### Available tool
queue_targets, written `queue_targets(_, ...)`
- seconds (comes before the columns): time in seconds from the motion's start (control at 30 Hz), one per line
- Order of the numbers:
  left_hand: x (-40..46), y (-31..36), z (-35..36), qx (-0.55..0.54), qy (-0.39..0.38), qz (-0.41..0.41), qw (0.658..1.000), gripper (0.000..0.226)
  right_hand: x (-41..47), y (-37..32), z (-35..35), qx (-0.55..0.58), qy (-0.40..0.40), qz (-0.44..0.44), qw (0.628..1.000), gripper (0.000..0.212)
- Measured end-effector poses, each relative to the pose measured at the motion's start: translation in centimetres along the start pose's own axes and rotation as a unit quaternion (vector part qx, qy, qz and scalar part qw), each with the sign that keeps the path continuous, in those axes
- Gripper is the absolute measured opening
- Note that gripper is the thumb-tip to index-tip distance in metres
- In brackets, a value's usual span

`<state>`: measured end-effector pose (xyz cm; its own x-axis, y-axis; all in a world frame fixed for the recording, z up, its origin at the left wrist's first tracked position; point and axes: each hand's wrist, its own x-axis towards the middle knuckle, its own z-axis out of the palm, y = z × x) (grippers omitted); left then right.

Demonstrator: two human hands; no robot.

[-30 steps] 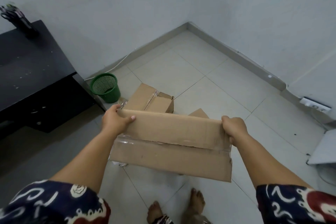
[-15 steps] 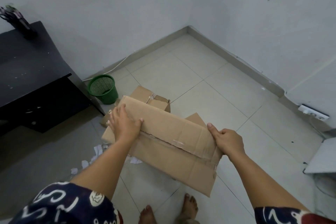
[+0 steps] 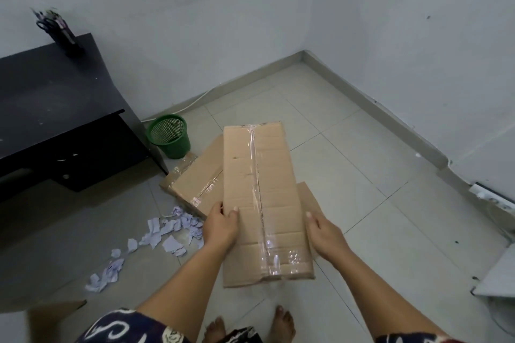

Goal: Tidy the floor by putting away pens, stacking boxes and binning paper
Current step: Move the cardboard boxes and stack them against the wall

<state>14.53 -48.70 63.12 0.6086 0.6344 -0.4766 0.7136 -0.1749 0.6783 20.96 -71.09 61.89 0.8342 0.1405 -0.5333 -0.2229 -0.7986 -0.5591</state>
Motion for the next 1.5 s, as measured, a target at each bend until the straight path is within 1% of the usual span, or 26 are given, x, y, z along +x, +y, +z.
queue_targets(0.03,-0.1,0.2,0.1,-0.002,-0.009,0.0,1.0,0.039,0.0,-0.5,0.5,0.056,-0.006,-0.009,0.998,0.047)
queue_targets(0.07,-0.2,0.4,0.2,0.002,-0.018,-0.001,1.0,0.043,0.0,-1.1,1.0,0.088,-0.019,-0.014,0.996,0.049)
queue_targets(0.13,-0.2,0.6,0.4,0.009,-0.029,-0.005,1.0,0.049,0.0,-1.9,2.0,0.105,-0.035,-0.014,0.994,0.061)
queue_targets(0.17,-0.3,0.7,0.5,0.01,-0.031,-0.004,0.999,0.05,0.0,-2.2,2.4,0.106,-0.031,-0.009,0.994,0.067)
queue_targets(0.23,-0.5,1.1,0.8,0.005,-0.034,0.0,0.999,0.051,0.1,-2.4,3.1,0.11,-0.004,-0.005,0.994,0.071)
queue_targets(0.33,-1.0,1.6,1.0,-0.005,-0.038,0.006,0.999,0.052,0.2,-2.6,3.1,0.129,0.029,0.001,0.991,0.068)
queue_targets(0.4,-1.3,1.8,1.1,-0.001,-0.04,0.014,0.999,0.052,0.0,-2.6,2.4,0.158,0.034,0.001,0.987,0.063)
queue_targets(0.47,-1.7,2.0,1.0,0.014,-0.047,0.029,0.998,0.052,-0.3,-2.7,1.6,0.161,0.044,-0.006,0.986,0.061)
queue_targets(0.67,-3.2,2.6,0.5,0.004,-0.056,0.06,0.997,0.05,-2.6,-2.9,0.3,0.145,0.08,0.004,0.986,0.063)
queue_targets(0.8,-4.3,3.5,0.6,0.013,-0.086,0.096,0.992,0.04,-4.7,-2.3,-0.9,0.148,0.103,0.03,0.983,0.072)
queue_targets(0.87,-4.9,4.1,1.1,0.016,-0.098,0.116,0.988,0.041,-5.6,-1.7,-1.6,0.157,0.118,0.039,0.98,0.064)
queue_targets(0.9,-5.2,4.4,1.4,0.018,-0.105,0.124,0.987,0.045,-6.0,-1.3,-1.9,0.157,0.126,0.045,0.978,0.06)
queue_targets(0.97,-6.0,5.2,2.5,0.025,-0.122,0.137,0.983,0.051,-6.8,-0.1,-2.6,0.166,0.148,0.061,0.973,0.056)
queue_targets(1.13,-8.3,7.3,6.1,0.063,-0.164,0.166,0.97,0.05,-8.0,3.4,-4.7,0.184,0.197,0.101,0.958,0.049)
queue_targets(1.2,-9.3,8.4,7.9,0.081,-0.172,0.178,0.965,0.048,-8.2,4.7,-5.9,0.166,0.216,0.12,0.955,0.053)
queue_targets(1.3,-10.8,10.5,11.5,0.118,-0.178,0.196,0.957,0.046,-7.8,7.5,-8.5,0.152,0.236,0.144,0.949,0.057)
queue_targets(1.5,-13.2,15.4,20.1,0.152,-0.197,0.21,0.945,0.045,-5.8,13.8,-15.0,0.171,0.251,0.157,0.94,0.054)
